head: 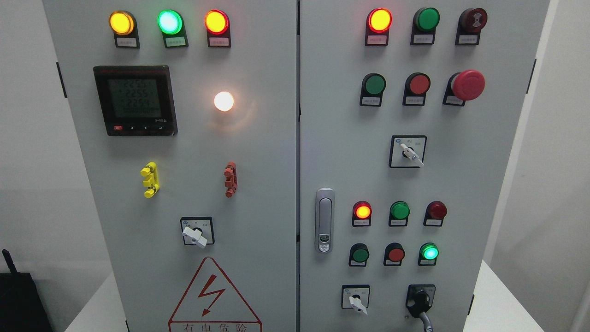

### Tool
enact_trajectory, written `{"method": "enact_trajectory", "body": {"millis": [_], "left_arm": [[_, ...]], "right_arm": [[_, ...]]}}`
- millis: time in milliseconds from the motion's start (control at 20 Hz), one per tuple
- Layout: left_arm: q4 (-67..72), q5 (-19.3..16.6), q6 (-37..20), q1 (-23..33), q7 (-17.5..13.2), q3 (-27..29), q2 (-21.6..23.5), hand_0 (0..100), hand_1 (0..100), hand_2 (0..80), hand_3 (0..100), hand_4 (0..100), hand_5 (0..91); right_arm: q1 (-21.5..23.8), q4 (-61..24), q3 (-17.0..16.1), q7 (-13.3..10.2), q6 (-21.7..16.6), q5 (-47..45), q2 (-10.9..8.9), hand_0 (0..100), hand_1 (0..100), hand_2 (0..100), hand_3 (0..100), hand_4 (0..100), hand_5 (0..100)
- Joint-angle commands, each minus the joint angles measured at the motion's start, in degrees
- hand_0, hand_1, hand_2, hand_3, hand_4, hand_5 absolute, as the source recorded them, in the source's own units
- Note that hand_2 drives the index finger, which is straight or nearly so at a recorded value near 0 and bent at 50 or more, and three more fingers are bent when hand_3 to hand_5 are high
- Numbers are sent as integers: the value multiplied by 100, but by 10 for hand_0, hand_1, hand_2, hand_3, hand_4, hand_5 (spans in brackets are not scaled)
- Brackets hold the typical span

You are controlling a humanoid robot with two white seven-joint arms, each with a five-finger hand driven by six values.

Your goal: Trip black knob to open circuit

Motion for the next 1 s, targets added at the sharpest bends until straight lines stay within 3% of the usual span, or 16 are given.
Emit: {"method": "enact_trajectory", "body": {"millis": [0, 952], "left_arm": [[-1, 14, -11, -14, 1, 7, -9, 120, 389, 0, 0, 0, 0], [-1, 14, -11, -23, 1, 7, 0, 120, 389, 0, 0, 0, 0]], "right_arm": [[-146, -242, 304, 192, -129, 22, 44, 0, 87, 23, 1000, 1000, 986], [-85, -241, 146, 166, -147, 31, 52, 0, 96, 25, 1000, 1000, 986]]}}
